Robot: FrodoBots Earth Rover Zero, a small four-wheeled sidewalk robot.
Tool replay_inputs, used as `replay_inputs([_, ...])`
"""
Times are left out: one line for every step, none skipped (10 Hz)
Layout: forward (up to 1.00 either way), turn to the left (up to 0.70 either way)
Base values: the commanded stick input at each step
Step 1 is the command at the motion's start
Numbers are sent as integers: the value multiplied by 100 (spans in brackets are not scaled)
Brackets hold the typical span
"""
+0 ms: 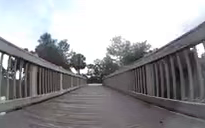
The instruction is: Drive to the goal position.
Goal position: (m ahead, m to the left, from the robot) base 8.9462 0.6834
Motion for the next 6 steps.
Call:
replay_inputs([85,0])
replay_inputs([85,0])
replay_inputs([85,0])
replay_inputs([85,0])
replay_inputs([85,0])
replay_inputs([85,0])
